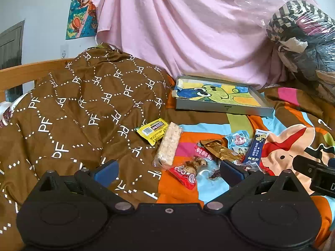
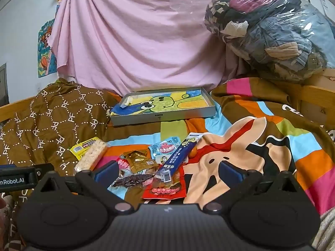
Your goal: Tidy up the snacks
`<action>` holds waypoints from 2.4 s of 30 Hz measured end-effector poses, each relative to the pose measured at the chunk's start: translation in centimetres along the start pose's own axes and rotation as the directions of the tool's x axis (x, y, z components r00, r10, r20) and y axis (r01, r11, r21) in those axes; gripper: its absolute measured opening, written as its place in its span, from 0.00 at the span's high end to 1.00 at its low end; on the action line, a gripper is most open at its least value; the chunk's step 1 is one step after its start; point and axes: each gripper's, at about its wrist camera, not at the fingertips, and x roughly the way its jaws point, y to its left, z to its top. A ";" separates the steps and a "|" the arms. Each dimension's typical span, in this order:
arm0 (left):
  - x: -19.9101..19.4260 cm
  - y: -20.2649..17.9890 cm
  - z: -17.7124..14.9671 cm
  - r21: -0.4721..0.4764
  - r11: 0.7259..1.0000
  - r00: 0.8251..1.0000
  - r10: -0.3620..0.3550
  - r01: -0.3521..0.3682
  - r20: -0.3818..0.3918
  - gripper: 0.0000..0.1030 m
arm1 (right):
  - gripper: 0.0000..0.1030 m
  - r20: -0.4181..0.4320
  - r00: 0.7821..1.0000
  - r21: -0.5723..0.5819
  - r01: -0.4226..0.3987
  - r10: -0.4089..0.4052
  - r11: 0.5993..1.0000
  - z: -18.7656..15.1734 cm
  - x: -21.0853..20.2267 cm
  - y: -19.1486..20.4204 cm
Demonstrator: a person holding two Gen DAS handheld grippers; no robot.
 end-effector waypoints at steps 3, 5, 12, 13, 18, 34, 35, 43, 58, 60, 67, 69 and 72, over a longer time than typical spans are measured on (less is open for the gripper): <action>0.1 0.1 0.0 -0.004 1.000 1.000 0.002 -0.002 -0.009 0.01 | 0.00 -0.006 1.000 0.003 -0.003 0.003 1.000 0.0 0.1 -0.1; 0.2 0.1 0.0 -0.006 1.000 1.000 0.000 -0.001 -0.014 0.01 | 0.00 -0.009 1.000 0.004 -0.003 0.003 1.000 0.0 0.1 -0.1; 0.2 0.1 -0.1 -0.008 1.000 1.000 0.006 -0.006 -0.014 0.01 | 0.00 -0.016 1.000 0.001 -0.004 0.004 1.000 0.0 0.1 -0.1; 0.3 0.2 -0.2 -0.008 1.000 1.000 0.007 -0.007 -0.014 0.01 | 0.00 -0.016 1.000 0.001 -0.005 0.005 1.000 0.0 0.1 -0.1; 0.3 0.2 -0.3 -0.008 1.000 1.000 0.006 -0.006 -0.014 0.01 | 0.00 -0.018 1.000 0.001 -0.004 0.004 1.000 0.0 0.1 -0.1; 0.3 0.1 -0.3 -0.006 1.000 1.000 0.007 -0.007 -0.016 0.01 | 0.00 -0.023 1.000 0.000 -0.005 0.005 1.000 0.0 0.2 0.0; 0.3 0.0 -0.3 -0.006 1.000 1.000 0.007 -0.007 -0.018 0.01 | 0.00 -0.025 1.000 -0.002 -0.005 0.005 1.000 -0.2 0.3 0.3; 0.5 0.0 -0.6 -0.015 1.000 0.999 0.015 -0.016 -0.031 0.01 | 0.00 -0.059 0.998 -0.006 -0.015 0.014 1.000 -0.4 0.7 0.4; 1.5 -0.4 -0.7 -0.008 0.999 0.995 0.051 -0.052 -0.080 0.01 | 0.00 -0.112 0.994 -0.036 -0.016 0.012 0.999 -0.1 1.5 0.8; 1.7 -0.6 -0.5 -0.007 0.999 0.995 0.052 -0.053 -0.086 0.01 | 0.00 -0.115 0.993 -0.033 -0.016 0.012 0.999 -0.1 1.6 0.8; 2.4 -1.7 -0.4 0.022 0.999 0.993 0.043 -0.041 -0.113 0.01 | 0.00 -0.122 0.992 -0.002 -0.018 0.017 1.000 0.2 1.9 0.3; 2.6 -2.1 -0.3 0.033 0.999 0.992 0.045 -0.042 -0.116 0.01 | 0.00 -0.123 0.992 0.017 -0.015 0.017 1.000 0.3 2.0 0.1; 3.0 -2.8 -0.1 0.045 0.998 0.992 0.049 -0.044 -0.119 0.01 | 0.00 -0.124 0.992 0.047 -0.008 0.014 0.999 0.4 2.3 -0.4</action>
